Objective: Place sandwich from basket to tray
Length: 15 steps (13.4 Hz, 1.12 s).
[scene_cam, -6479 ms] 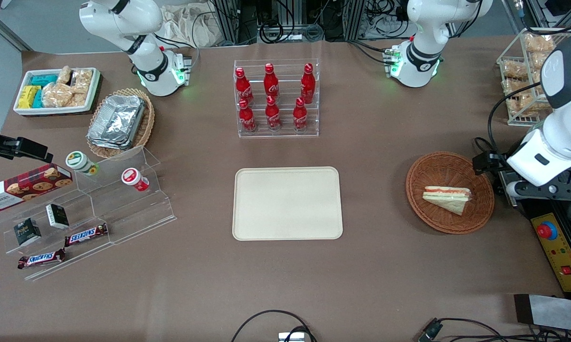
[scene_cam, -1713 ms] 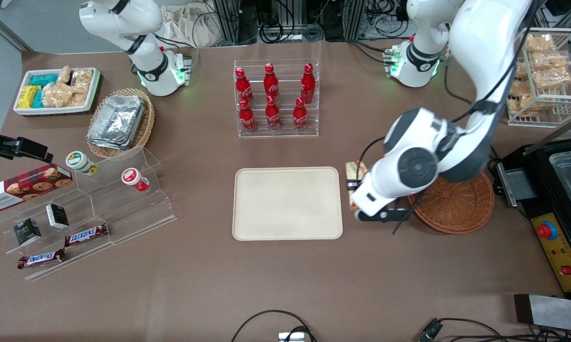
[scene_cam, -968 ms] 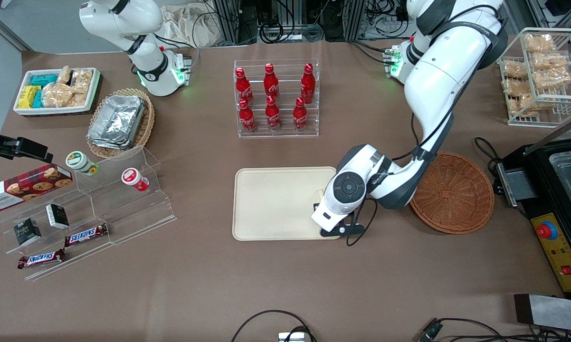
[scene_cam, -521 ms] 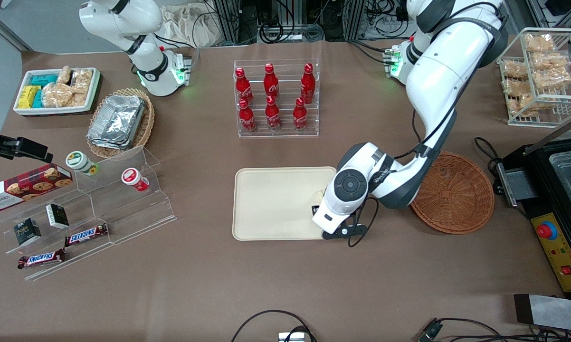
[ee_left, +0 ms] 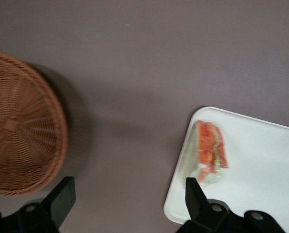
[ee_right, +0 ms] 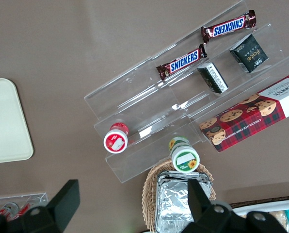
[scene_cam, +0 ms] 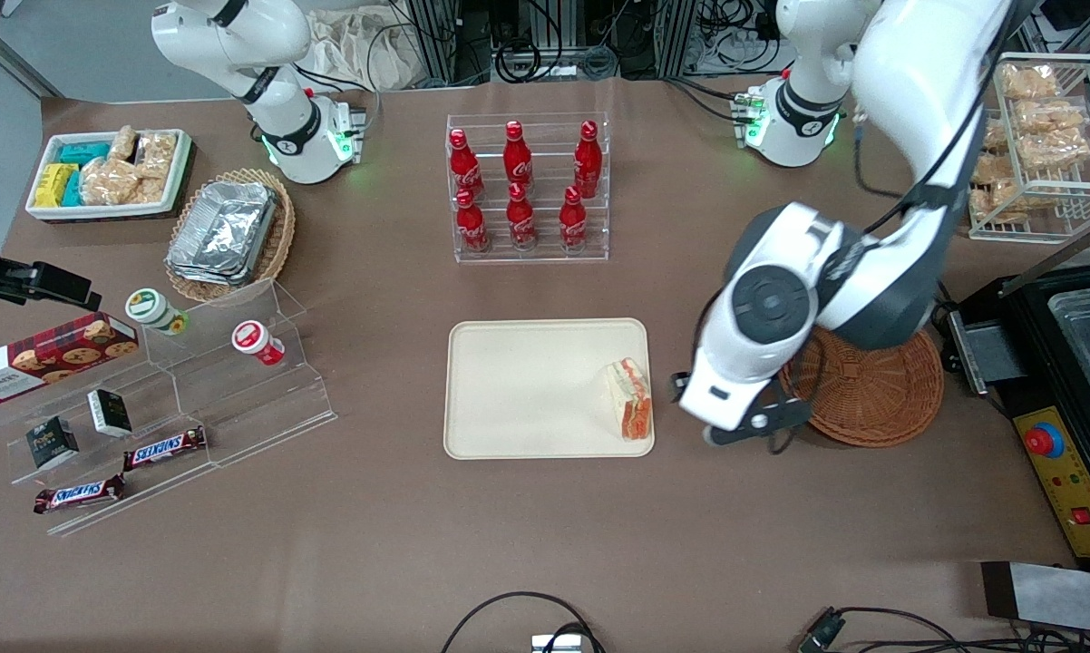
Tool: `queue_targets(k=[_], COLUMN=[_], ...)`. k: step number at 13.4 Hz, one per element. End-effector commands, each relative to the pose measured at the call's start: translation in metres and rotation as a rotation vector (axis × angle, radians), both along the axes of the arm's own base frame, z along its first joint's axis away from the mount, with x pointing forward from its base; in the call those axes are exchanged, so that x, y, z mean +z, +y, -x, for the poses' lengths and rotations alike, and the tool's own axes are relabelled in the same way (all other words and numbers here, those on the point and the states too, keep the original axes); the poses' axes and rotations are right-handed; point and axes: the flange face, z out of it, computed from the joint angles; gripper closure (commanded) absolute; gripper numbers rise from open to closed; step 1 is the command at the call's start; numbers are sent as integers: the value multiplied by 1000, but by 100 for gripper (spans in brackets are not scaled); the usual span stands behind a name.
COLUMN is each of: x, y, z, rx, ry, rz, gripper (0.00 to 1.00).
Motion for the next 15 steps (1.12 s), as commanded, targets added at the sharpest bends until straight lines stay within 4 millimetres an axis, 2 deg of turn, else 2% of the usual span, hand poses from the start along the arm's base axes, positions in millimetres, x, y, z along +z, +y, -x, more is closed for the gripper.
queue_targets(k=[1,2,3,6,7,10,12,15], x=[21,29,36,51,59,75,80,85], y=[26,29,34,61,76,104,137,167], z=[66,83,91,83,81,76,69,70], rx=[8,-53,-99,-116,-142,-154,-200,-189], ry=[-48,-38,-20,14,32,34,43,62], rz=[-6,-12,-20,-29,-35,15,37,30], gripper=[0,0,0,0,0,0,0,0])
